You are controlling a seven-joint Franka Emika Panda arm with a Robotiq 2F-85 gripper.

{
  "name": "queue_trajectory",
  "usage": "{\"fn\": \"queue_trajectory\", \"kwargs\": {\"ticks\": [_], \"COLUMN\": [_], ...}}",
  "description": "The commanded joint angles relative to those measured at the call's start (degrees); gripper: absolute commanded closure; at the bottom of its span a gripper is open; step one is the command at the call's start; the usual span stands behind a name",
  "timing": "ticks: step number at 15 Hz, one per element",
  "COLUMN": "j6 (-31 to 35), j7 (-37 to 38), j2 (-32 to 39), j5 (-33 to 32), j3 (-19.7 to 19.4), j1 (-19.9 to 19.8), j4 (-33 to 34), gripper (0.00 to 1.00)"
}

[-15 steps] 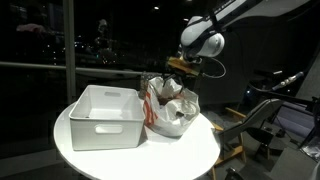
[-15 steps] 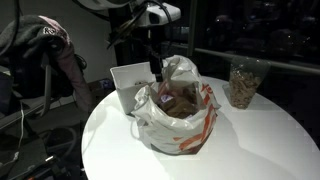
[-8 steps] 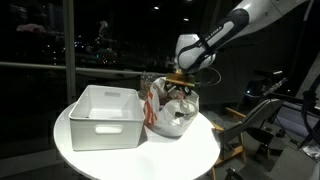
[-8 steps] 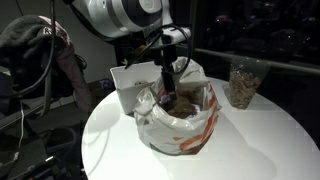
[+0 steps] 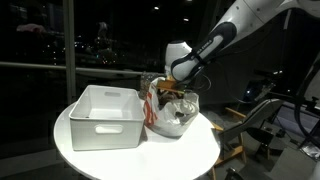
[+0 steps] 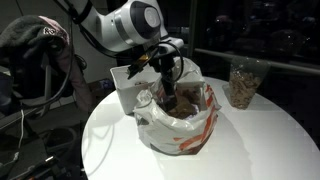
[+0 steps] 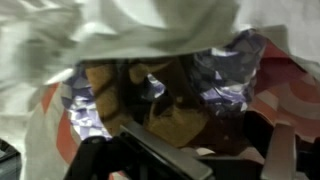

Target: Remove all the items from the plastic bag and put them inside the white basket

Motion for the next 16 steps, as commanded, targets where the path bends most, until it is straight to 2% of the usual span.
{"fn": "queue_trajectory", "kwargs": {"ticks": [1,2,5,7,10,11,12,13,14,16], "j6": [4.20,4.36,5.03,3.39,2.77,1.52,-1.62,-2.39,-6.55,-9.44], "j7": [5.38,4.39,6.22,8.76,13.84,14.13,11.40,11.76,9.38,9.59], "j2": [6.15,7.64,12.14,14.40,15.83,15.92,14.57,14.32,13.38,13.32], "j5": [4.99,8.52,11.72,11.85,8.74,8.77,10.37,10.12,11.54,11.45], "j3": [-1.48,-0.94,-3.63,-6.29,-11.21,-11.75,-10.28,-10.44,-8.71,-7.90], "j1": [0.88,0.23,0.80,1.61,4.12,4.41,3.79,4.17,3.50,3.59], "j4": [7.27,8.75,13.00,14.94,15.54,15.56,14.45,14.07,13.65,13.66], "gripper": [0.00,0.00,0.00,0.00,0.00,0.00,0.00,0.00,0.00,0.00]}}
